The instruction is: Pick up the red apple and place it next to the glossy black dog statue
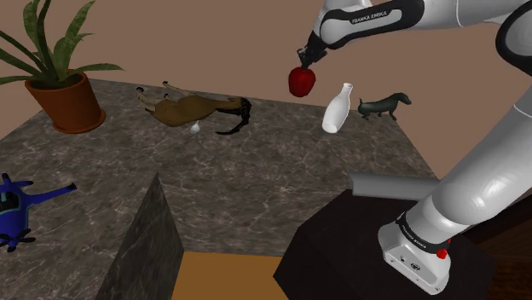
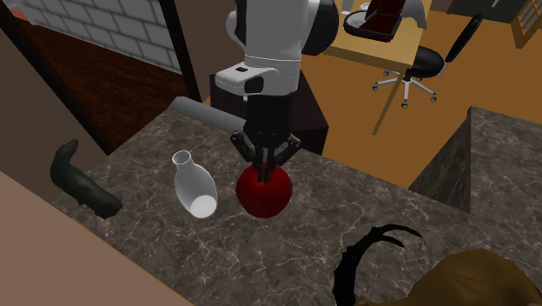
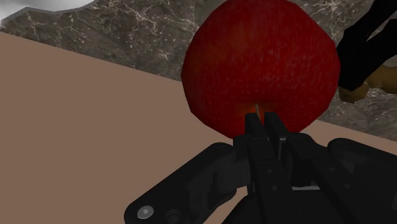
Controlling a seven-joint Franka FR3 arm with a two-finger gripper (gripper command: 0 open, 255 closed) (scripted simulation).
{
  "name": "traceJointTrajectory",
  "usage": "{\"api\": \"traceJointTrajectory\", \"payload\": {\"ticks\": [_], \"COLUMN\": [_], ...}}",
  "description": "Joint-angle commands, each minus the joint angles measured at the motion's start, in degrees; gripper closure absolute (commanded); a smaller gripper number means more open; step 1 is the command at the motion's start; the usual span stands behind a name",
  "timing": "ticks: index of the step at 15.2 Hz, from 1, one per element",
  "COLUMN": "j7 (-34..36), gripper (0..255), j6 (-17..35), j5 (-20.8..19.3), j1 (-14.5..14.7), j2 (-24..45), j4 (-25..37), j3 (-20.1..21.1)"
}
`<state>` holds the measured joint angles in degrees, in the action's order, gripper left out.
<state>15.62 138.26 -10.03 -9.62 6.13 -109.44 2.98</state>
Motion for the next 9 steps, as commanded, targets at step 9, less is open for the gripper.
{"api": "traceJointTrajectory", "payload": {"ticks": [9], "j7": [-1.44], "gripper": [255], "j6": [-7.09], "j5": [1.15], "j1": [0.01], "j2": [-1.64], "j4": [5.51], "j3": [0.18]}}
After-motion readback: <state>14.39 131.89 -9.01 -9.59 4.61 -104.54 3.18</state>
